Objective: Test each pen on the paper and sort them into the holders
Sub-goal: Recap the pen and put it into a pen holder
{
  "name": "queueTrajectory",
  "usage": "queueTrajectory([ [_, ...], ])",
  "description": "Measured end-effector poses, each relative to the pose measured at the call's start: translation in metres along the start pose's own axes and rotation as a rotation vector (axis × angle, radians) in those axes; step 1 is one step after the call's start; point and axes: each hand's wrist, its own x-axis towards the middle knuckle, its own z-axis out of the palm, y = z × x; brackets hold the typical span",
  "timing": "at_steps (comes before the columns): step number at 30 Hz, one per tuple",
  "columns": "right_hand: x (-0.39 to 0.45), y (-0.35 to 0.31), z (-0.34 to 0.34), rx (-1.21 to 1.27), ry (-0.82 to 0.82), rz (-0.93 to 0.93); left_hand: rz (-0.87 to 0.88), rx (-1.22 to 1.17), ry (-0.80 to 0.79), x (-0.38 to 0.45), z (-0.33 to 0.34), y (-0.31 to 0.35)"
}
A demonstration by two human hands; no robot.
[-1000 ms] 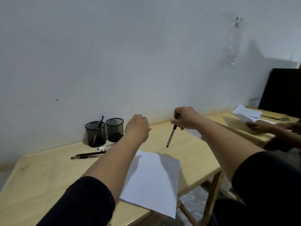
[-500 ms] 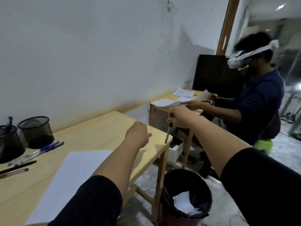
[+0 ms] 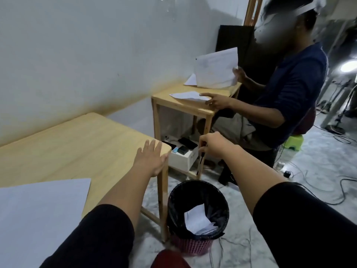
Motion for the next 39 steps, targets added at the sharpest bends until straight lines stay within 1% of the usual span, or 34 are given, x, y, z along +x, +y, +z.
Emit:
queueTrajectory([
  [4,0.019,0.022,0.018,0.013,-0.041,0.038,-0.02,0.025,0.041,0.004,0.009,0.0],
  [8,0.032,0.026,0.032,-0.078,-0.093,0.066,-0.018,0.036,0.023,0.006,0.008,-0.002],
  [12,0.033,0.021,0.04,-0.114,-0.047,0.058,-0.003,0.076,-0.043,0.009,0.0,-0.003],
  [14,0.031,0.018,0.038,-0.116,-0.018,0.043,-0.009,0.062,-0.045,0.009,-0.008,0.0],
  [18,0.026,0.011,0.027,-0.075,0.009,0.021,-0.019,0.093,0.037,0.01,-0.024,0.007],
  [23,0.025,0.0,0.013,-0.058,0.069,0.009,-0.073,0.053,0.115,0.01,-0.047,0.01],
  [30,0.025,-0.045,-0.007,-0.068,0.123,-0.057,-0.175,0.046,0.194,-0.01,-0.082,-0.018],
  [39,0.016,-0.15,-0.022,-0.127,0.15,-0.255,-0.334,0.047,0.304,-0.083,-0.121,-0.095],
])
